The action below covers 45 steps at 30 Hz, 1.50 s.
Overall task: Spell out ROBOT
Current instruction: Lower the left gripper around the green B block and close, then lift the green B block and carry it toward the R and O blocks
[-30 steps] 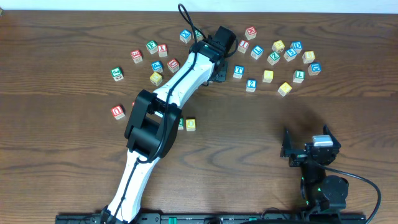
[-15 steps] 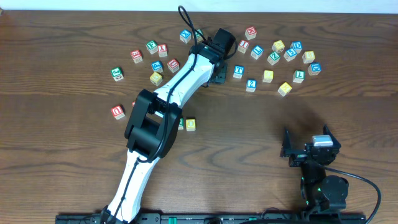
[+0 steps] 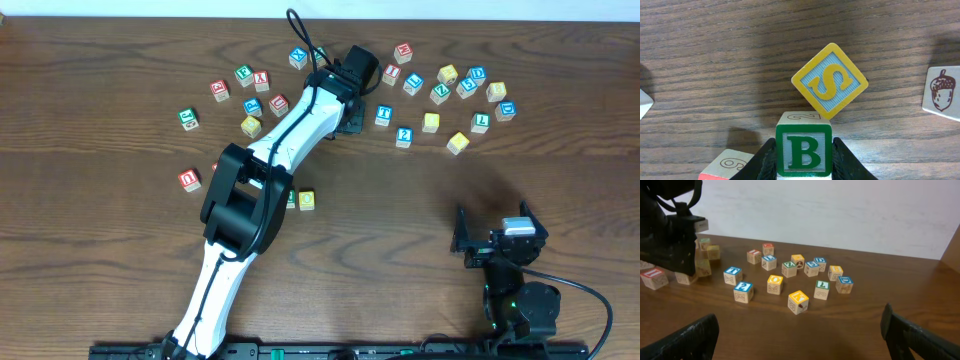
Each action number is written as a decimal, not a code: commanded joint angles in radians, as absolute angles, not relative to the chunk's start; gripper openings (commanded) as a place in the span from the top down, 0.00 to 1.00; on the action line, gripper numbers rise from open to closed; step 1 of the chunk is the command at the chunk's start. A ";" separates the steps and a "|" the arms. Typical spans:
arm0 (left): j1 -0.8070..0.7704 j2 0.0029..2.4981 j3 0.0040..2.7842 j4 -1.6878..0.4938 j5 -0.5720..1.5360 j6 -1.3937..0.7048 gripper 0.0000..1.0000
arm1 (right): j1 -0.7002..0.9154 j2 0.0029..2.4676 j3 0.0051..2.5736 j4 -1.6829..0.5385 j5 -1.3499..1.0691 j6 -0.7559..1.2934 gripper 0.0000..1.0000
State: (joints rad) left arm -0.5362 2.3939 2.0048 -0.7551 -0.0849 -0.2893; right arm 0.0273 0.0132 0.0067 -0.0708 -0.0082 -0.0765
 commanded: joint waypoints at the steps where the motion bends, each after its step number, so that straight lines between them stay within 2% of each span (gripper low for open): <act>1: -0.537 2.400 1.995 -0.756 -0.098 -0.289 0.72 | 0.020 0.013 0.006 -0.075 -0.014 -0.065 0.01; 8: -0.537 2.400 1.995 -0.757 -0.099 -0.281 0.68 | 0.020 0.013 0.006 -0.075 -0.014 -0.065 0.01; 27: -0.537 2.387 1.996 -0.761 -0.098 -0.271 0.70 | 0.020 0.013 0.006 -0.075 -0.014 -0.065 0.01; 45: -0.532 2.195 1.996 -0.776 -0.100 -0.255 0.72 | 0.020 0.013 0.006 -0.075 -0.014 -0.065 0.01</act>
State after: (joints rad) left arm -0.5358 2.2734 2.0029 -0.7658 -0.0853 -0.2687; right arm 0.0273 0.0132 0.0067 -0.0708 -0.0082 -0.0765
